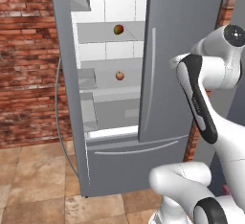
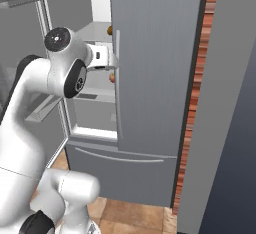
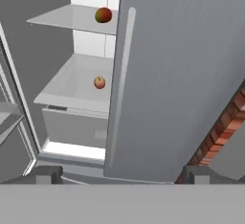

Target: Retrieve the mango and peach from the fridge and place them into the bowl on the dining table.

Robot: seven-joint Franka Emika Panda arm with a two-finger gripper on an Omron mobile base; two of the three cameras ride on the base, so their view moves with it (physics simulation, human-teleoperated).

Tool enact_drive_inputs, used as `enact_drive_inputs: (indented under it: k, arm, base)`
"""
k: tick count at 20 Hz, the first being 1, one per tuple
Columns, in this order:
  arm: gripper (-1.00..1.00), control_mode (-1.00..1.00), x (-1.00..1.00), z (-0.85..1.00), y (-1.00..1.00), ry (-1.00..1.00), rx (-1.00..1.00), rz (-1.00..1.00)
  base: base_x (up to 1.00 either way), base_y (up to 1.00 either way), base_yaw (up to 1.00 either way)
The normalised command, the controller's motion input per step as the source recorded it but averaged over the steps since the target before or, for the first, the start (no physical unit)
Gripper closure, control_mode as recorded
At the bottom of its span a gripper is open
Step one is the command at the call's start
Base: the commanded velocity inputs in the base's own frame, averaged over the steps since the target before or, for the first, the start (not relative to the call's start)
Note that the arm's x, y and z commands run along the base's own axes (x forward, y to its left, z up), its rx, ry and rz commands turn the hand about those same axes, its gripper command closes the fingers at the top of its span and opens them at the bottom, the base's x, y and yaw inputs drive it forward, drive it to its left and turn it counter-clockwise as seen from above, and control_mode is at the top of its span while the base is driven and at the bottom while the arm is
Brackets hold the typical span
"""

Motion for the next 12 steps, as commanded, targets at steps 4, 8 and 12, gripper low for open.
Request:
enact_drive_inputs:
  k: [4,8,12]
  arm:
    - [-1.0,-1.0,0.34,-0.22,-0.03,0.0,-0.02,0.0]
    - [-1.0,-1.0,0.38,-0.02,0.08,0.0,0.0,-0.05]
    - [-1.0,-1.0,0.41,0.0,0.04,0.0,0.0,-0.04]
  base:
    - [0.0,0.0,0.0]
    - [0.0,0.0,0.0]
    - [0.0,0.0,0.0]
